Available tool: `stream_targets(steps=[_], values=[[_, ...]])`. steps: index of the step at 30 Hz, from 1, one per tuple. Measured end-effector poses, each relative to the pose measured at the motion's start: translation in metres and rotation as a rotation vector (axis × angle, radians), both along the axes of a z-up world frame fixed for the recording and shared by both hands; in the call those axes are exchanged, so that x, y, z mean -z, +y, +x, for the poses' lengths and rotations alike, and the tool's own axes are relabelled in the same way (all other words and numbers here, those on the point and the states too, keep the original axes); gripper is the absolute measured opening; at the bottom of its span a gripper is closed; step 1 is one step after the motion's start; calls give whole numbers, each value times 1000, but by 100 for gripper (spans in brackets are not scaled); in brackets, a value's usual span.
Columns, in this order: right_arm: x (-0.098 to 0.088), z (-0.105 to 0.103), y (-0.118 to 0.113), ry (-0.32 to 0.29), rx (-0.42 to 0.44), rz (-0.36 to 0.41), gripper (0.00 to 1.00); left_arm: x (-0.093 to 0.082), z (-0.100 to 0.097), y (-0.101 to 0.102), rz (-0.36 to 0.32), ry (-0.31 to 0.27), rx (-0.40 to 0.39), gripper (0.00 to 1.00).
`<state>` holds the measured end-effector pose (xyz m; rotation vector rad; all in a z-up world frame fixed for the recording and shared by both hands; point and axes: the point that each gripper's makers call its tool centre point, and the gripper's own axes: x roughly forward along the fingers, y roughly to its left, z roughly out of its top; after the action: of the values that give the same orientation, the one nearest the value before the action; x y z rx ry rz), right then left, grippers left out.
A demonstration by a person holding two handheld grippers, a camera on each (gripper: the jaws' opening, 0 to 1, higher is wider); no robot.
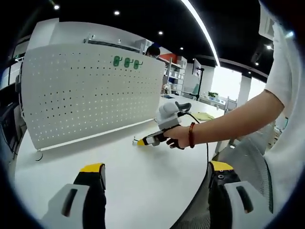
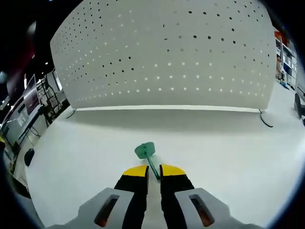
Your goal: Insert the hook assembly into the mounting plate slot until the hook locks in place.
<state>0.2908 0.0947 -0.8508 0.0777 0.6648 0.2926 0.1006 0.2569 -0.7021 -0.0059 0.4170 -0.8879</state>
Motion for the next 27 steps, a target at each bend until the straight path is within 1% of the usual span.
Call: stream_targets(steps=[2, 12, 18, 24, 27], values=[[1, 1, 0, -1, -8, -14, 6, 1, 0, 1, 4, 1, -2, 90], [2, 2, 4, 0, -26, -25, 1, 2, 2, 6, 3, 5, -21, 90], [-7, -1, 5, -16, -20, -11, 1, 1, 1, 4, -5, 2, -20, 90], [-24, -3, 7, -50, -15, 3, 1, -3, 1, 2, -18, -6, -18, 89], [-36, -5, 10, -73, -18, 7, 1, -5, 0, 1, -22, -13, -13, 88]])
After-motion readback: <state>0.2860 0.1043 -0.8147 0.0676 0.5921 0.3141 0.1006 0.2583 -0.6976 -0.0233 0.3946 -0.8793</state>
